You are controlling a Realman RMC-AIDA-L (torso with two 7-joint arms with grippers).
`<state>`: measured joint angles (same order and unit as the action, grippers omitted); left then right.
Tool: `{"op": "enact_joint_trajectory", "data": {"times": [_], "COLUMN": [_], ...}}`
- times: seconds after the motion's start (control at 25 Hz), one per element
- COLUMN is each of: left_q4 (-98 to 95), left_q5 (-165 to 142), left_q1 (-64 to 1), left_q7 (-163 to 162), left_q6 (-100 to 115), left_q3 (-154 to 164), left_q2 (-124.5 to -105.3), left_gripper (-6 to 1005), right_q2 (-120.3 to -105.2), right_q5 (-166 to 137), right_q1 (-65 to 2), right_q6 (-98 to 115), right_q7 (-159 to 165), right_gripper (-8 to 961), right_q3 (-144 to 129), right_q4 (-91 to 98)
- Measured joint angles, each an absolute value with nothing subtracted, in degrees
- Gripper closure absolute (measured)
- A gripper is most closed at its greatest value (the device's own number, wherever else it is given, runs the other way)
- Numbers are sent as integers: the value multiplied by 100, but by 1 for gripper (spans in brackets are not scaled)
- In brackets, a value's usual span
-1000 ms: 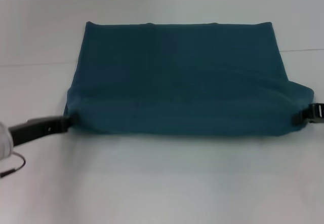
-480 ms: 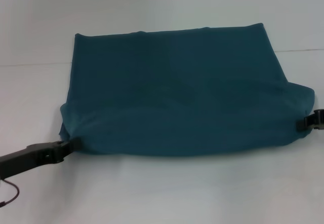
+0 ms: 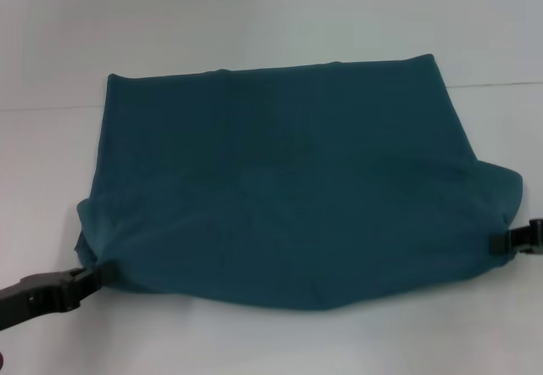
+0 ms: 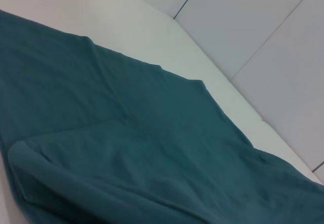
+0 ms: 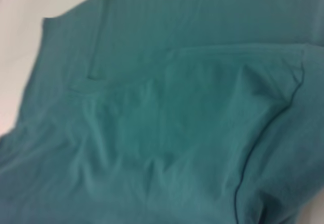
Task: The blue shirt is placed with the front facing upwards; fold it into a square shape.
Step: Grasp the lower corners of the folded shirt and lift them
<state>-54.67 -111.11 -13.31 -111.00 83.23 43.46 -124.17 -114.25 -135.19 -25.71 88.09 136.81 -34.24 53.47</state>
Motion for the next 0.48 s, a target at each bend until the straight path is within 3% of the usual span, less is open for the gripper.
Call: {"op": "enact_joint_trajectory", "data": {"times": [0.48], "left_q4": [-5534], "left_q5": [-11162], "left_q1": [-1077], "left_q7": [-11089], "left_q6": [8573], "left_q3": [4341], "left_q2": [-12428], "left_gripper": [981], "right_q2": [-11659], "right_q5": [-13105], "right_q1": [-1889], "right_q6": [9425], "right_q7": [13231], "right_gripper": [882], "right_q3": [-2873], "right_q4": [5357]}}
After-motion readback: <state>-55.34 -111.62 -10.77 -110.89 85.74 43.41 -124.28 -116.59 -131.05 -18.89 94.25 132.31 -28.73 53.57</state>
